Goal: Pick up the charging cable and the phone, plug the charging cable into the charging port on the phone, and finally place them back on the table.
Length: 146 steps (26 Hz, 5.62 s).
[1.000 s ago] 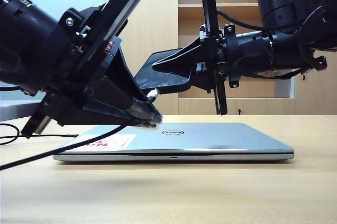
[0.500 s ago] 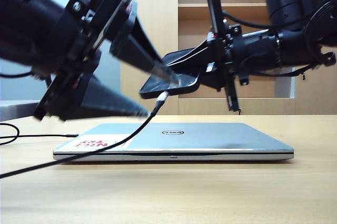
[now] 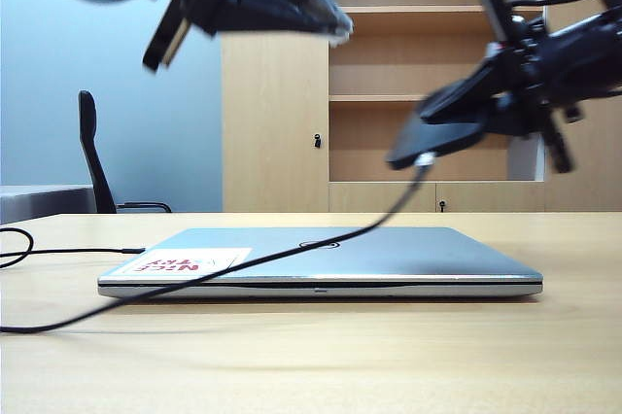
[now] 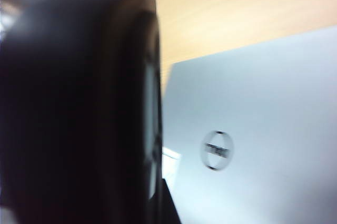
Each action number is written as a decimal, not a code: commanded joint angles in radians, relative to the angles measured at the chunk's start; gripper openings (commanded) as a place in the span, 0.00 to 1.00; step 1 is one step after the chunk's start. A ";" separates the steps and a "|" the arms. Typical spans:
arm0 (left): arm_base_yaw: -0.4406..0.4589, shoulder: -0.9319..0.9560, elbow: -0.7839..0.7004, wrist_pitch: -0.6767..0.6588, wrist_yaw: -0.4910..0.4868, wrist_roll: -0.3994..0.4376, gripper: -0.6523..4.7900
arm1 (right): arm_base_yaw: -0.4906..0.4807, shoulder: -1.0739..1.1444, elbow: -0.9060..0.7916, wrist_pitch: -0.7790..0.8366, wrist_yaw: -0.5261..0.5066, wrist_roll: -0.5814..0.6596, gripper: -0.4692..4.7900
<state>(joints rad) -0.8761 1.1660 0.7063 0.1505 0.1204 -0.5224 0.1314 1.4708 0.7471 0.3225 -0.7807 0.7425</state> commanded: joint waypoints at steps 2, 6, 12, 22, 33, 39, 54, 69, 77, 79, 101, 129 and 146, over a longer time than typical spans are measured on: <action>0.037 -0.003 0.105 -0.142 -0.001 0.110 0.11 | -0.076 -0.044 0.114 -0.348 -0.027 -0.219 0.08; 0.087 -0.003 0.194 -0.271 -0.001 0.134 0.11 | -0.123 -0.041 0.266 -0.702 0.042 -0.399 0.08; 0.168 -0.012 0.239 -0.389 -0.001 0.276 0.11 | -0.151 0.023 0.453 -1.043 0.180 -0.579 0.08; 0.181 -0.016 0.239 -0.404 0.000 0.283 0.11 | -0.150 0.210 0.529 -1.112 0.177 -0.620 0.08; 0.181 -0.016 0.239 -0.403 0.000 0.283 0.11 | -0.150 0.325 0.529 -1.076 0.189 -0.642 0.08; 0.181 -0.016 0.239 -0.404 0.000 0.283 0.11 | -0.148 0.325 0.529 -1.059 0.250 -0.642 0.08; 0.181 -0.016 0.239 -0.411 0.000 0.283 0.11 | -0.148 0.324 0.588 -1.123 0.375 -0.642 0.42; 0.203 -0.202 0.239 -0.484 -0.001 0.340 0.11 | -0.143 -0.097 0.765 -1.291 0.633 -0.671 0.08; 0.205 -0.413 0.040 -0.547 -0.001 0.362 0.11 | -0.142 -0.558 0.435 -1.053 0.544 -0.677 0.08; 0.205 -0.476 -0.009 -0.547 -0.001 0.362 0.11 | -0.143 -0.632 0.367 -1.048 0.544 -0.677 0.08; 0.211 -0.852 -0.514 -0.115 -0.001 0.403 0.11 | -0.142 -1.216 -0.309 -0.769 0.486 -0.665 0.09; 0.690 -1.104 -0.604 -0.034 -0.001 0.420 0.11 | -0.143 -1.217 -0.309 -0.771 0.490 -0.665 0.09; 0.764 -1.160 -0.703 0.037 -0.002 0.489 0.11 | -0.143 -1.222 -0.309 -0.771 0.489 -0.665 0.09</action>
<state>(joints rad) -0.1127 0.0055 0.0036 0.1398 0.1162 -0.0406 -0.0109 0.2508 0.4320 -0.4690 -0.2901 0.0776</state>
